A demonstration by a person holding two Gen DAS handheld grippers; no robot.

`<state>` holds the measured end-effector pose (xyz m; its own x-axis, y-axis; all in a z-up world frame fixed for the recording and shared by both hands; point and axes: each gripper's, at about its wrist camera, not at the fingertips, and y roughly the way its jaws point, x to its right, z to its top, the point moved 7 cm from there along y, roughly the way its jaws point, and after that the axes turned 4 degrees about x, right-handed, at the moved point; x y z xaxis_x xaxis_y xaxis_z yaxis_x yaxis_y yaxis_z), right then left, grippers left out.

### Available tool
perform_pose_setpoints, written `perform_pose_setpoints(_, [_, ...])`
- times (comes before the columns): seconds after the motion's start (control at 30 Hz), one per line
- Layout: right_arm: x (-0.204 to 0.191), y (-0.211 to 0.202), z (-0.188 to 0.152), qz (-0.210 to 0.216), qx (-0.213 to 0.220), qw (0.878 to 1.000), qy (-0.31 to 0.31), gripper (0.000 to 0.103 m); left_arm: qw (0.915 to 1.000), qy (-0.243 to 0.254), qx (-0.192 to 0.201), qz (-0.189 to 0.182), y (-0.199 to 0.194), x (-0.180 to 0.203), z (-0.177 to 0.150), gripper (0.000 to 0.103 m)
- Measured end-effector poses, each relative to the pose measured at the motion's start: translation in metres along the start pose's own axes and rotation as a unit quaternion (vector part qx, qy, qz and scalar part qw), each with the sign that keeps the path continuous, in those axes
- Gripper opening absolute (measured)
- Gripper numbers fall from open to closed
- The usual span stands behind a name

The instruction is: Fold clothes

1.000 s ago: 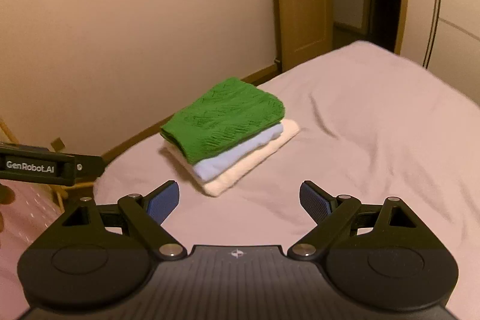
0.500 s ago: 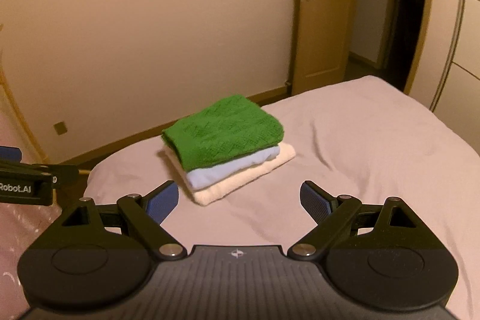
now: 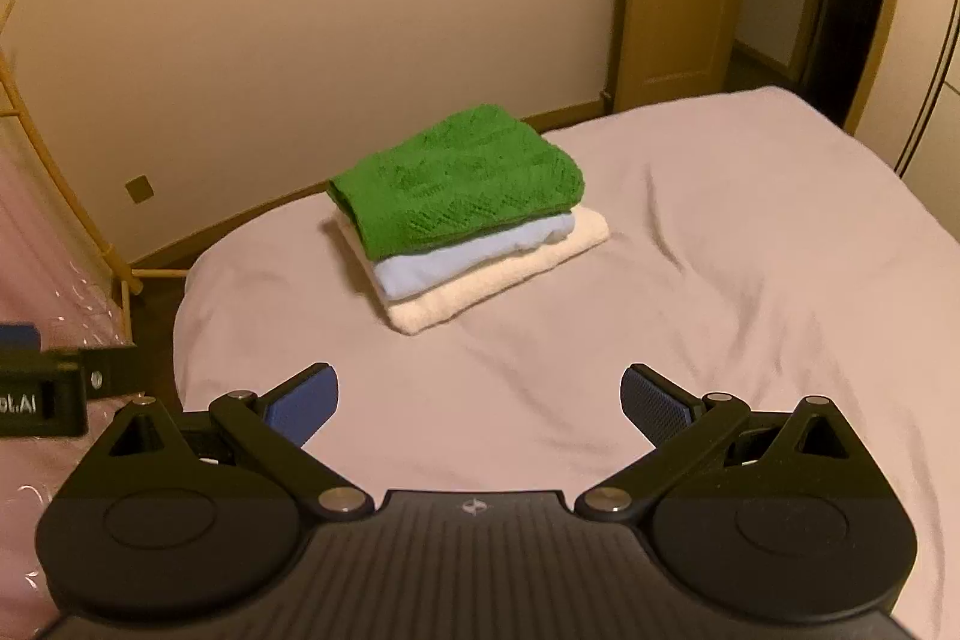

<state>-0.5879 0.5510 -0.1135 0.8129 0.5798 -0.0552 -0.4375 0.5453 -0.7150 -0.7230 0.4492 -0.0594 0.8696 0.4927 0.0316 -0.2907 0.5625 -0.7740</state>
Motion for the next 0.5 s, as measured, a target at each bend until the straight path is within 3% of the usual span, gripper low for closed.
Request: perform_pose_setpoints(0.5, [0.015,0.053,0.009,0.019,-0.046,0.999,0.002,0.103,0.9989,0.008,-0.036,0.028,0.042,0.014,0.005,0.102])
